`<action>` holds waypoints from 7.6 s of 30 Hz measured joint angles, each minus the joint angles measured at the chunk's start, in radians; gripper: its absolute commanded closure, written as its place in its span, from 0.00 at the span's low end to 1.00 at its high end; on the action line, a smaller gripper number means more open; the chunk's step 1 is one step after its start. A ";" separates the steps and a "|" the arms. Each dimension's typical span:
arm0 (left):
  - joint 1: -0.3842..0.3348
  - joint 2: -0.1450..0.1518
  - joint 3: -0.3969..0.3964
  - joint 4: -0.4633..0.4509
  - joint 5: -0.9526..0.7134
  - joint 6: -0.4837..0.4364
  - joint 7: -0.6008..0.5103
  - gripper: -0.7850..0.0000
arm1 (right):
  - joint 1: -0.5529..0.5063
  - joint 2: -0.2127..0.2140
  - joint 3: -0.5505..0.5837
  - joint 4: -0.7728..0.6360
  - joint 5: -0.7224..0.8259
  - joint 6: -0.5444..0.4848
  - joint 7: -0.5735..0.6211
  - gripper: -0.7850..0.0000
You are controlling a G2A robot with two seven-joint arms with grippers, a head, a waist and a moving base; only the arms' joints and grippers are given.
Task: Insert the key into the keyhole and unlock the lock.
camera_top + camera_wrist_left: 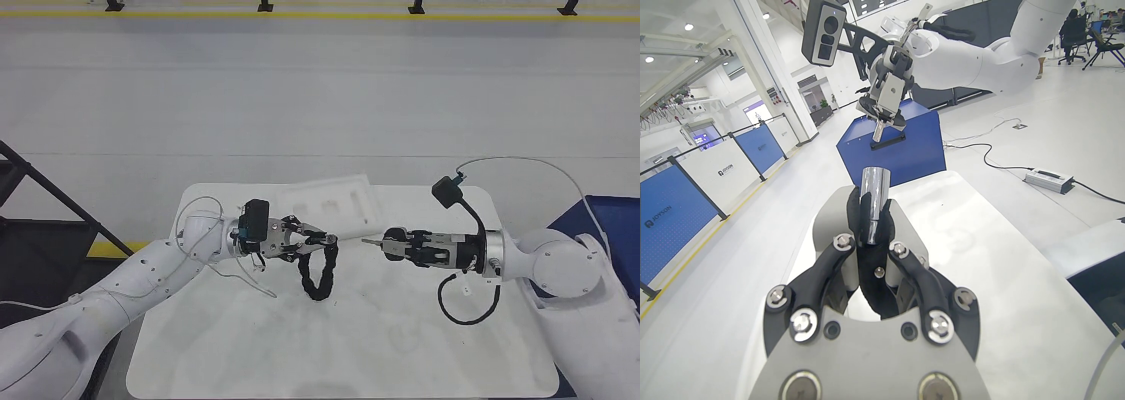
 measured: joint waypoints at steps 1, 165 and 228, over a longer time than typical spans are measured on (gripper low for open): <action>0.006 0.000 -0.003 -0.002 -0.005 0.007 -0.009 1.00 | -0.001 0.001 0.001 -0.009 -0.018 0.013 -0.007 1.00; 0.280 -0.100 -0.403 -0.129 0.482 0.067 -0.076 1.00 | 0.408 0.019 -0.442 -0.081 -0.283 0.471 0.263 1.00; 0.273 -0.141 -0.416 -0.029 0.337 -0.062 -0.160 1.00 | 0.391 0.026 -0.410 -0.094 -0.311 0.420 0.125 0.00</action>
